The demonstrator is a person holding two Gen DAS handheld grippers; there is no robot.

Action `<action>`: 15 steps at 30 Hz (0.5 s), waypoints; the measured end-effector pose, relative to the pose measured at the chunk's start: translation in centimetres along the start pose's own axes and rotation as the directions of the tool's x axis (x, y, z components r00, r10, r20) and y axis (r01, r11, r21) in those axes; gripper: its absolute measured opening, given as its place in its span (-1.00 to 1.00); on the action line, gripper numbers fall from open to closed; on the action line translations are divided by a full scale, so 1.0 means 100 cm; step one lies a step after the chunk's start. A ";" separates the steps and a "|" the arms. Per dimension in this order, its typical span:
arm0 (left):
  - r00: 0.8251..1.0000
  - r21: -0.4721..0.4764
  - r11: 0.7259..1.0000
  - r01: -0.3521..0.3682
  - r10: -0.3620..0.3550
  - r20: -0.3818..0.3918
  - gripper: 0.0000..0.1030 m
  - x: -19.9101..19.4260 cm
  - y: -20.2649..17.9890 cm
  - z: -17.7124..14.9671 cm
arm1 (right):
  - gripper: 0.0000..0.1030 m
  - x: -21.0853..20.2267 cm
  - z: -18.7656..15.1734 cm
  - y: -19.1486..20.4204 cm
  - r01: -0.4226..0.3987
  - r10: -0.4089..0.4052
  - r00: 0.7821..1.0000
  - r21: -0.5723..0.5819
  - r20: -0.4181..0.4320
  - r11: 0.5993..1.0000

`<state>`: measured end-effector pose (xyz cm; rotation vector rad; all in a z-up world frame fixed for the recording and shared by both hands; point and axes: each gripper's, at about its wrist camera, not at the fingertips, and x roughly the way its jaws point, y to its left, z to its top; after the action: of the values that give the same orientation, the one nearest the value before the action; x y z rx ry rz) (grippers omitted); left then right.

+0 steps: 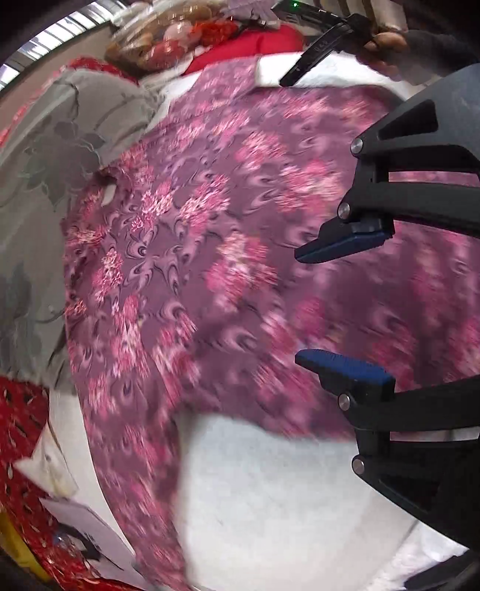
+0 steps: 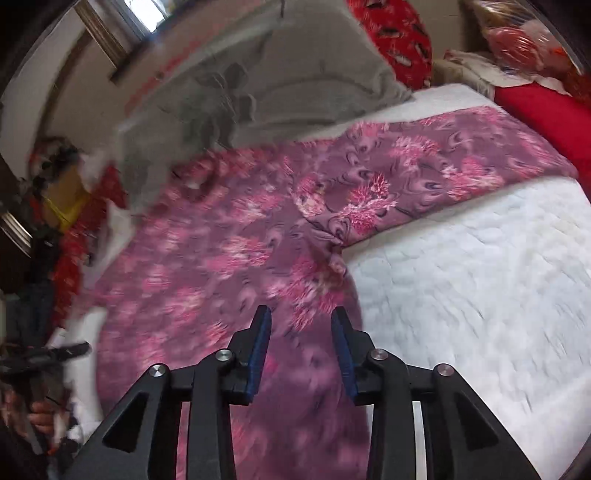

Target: Fold small clothes

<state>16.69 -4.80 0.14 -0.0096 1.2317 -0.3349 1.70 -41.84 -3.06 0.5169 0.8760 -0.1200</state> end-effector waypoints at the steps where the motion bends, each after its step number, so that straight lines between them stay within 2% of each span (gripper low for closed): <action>1: 1.000 0.002 1.000 -0.003 0.003 -0.016 -0.09 0.011 -0.004 0.005 | -0.42 0.014 0.005 -0.004 0.021 -0.021 0.999 0.005 -0.045 1.000; 2: 0.999 -0.001 1.000 -0.002 0.002 -0.038 -0.09 0.022 -0.006 0.008 | -0.58 0.020 0.011 -0.013 0.005 -0.004 0.998 0.026 -0.062 1.000; 3: 0.998 -0.006 1.000 0.006 -0.007 -0.062 -0.09 0.033 -0.007 0.010 | -0.70 0.015 0.019 -0.024 -0.014 0.016 0.999 0.060 -0.039 0.998; 5: 0.998 0.005 1.000 0.004 -0.003 -0.060 0.01 0.042 -0.008 0.008 | -0.59 -0.004 0.035 -0.058 -0.010 0.002 0.999 0.159 0.052 0.987; 6: 0.999 0.021 1.000 0.012 -0.011 -0.041 0.14 0.040 -0.010 0.006 | -0.52 -0.020 0.049 -0.092 0.002 -0.036 0.992 0.261 0.123 0.965; 7: 0.999 0.034 0.999 0.024 -0.023 -0.030 0.21 0.040 -0.012 0.004 | -0.38 -0.029 0.056 -0.116 0.007 -0.063 0.986 0.331 0.157 0.944; 8: 0.999 0.047 0.998 0.032 -0.031 -0.025 0.31 0.040 -0.013 0.002 | -0.28 -0.040 0.063 -0.150 0.011 -0.101 0.977 0.426 0.190 0.905; 9: 0.999 0.060 0.998 0.033 -0.032 -0.019 0.34 0.041 -0.014 0.001 | -0.15 -0.052 0.067 -0.194 0.018 -0.157 0.965 0.543 0.212 0.840; 11: 0.999 0.073 0.997 0.033 -0.033 -0.006 0.38 0.042 -0.014 -0.002 | -0.12 -0.064 0.068 -0.248 0.015 -0.225 0.948 0.676 0.224 0.737; 12: 0.999 0.073 0.997 0.038 -0.038 0.001 0.44 0.042 -0.014 -0.003 | -0.11 -0.067 0.064 -0.280 -0.013 -0.240 0.943 0.748 0.229 0.663; 13: 0.999 0.071 0.996 0.045 -0.046 0.008 0.47 0.042 -0.013 -0.004 | -0.05 -0.067 0.062 -0.295 -0.035 -0.240 0.942 0.782 0.234 0.622; 15: 0.999 0.071 0.996 0.047 -0.048 0.010 0.55 0.044 -0.014 -0.005 | 0.05 -0.054 0.057 -0.325 -0.124 -0.183 0.950 0.841 0.255 0.526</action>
<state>17.14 -7.19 -3.77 0.0204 1.2087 -0.4195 -7.79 -73.47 -8.39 1.3849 0.4439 -0.6855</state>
